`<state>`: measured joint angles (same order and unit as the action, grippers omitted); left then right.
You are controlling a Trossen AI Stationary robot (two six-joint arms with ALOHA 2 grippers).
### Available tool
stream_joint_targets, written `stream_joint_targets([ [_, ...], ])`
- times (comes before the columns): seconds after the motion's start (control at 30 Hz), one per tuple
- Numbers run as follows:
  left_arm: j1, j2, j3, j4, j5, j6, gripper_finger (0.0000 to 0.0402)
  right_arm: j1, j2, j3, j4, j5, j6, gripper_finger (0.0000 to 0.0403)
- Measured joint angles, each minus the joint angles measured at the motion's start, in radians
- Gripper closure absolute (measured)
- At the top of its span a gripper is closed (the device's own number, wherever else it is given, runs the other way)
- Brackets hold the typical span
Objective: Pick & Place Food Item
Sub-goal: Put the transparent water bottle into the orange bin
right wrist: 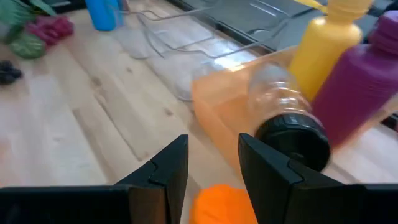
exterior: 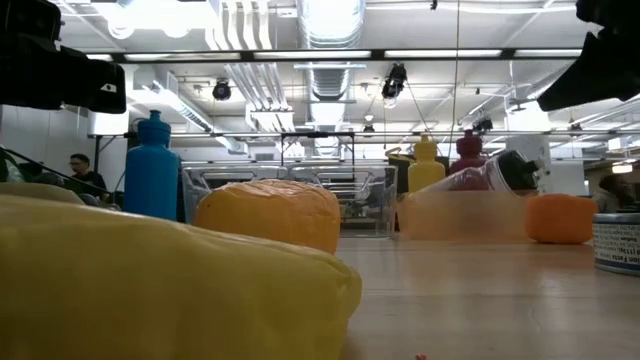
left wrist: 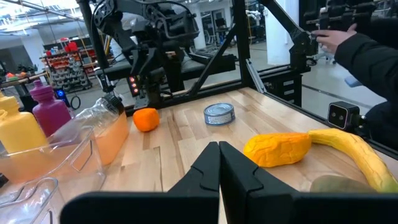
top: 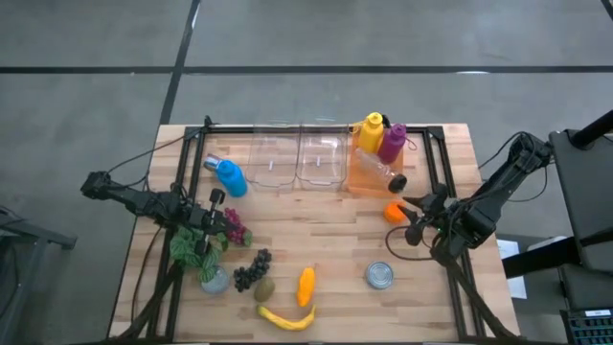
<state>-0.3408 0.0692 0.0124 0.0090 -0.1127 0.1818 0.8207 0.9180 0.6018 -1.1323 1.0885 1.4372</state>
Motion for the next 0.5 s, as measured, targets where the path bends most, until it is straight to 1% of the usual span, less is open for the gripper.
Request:
stream_joint_targets([
  [0.13, 0.000, 0.000, 0.000, 0.000, 0.000, 0.000, 0.0400, 0.007, 0.000, -0.023, -0.047, 0.001, 0.051, 0.0266],
  [0.27, 0.000, 0.000, 0.000, 0.000, 0.000, 0.000, 0.0400, 0.039, 0.000, -0.070, -0.047, 0.019, 0.055, 0.0266],
  [0.43, 0.000, 0.000, 0.000, 0.000, 0.000, 0.000, 0.0400, 0.099, -0.001, -0.130, -0.082, 0.112, 0.104, 0.0266],
  [0.5, 0.000, 0.000, 0.000, 0.000, 0.000, 0.000, 0.0400, 0.132, -0.001, -0.146, -0.124, 0.118, 0.144, 0.0266],
])
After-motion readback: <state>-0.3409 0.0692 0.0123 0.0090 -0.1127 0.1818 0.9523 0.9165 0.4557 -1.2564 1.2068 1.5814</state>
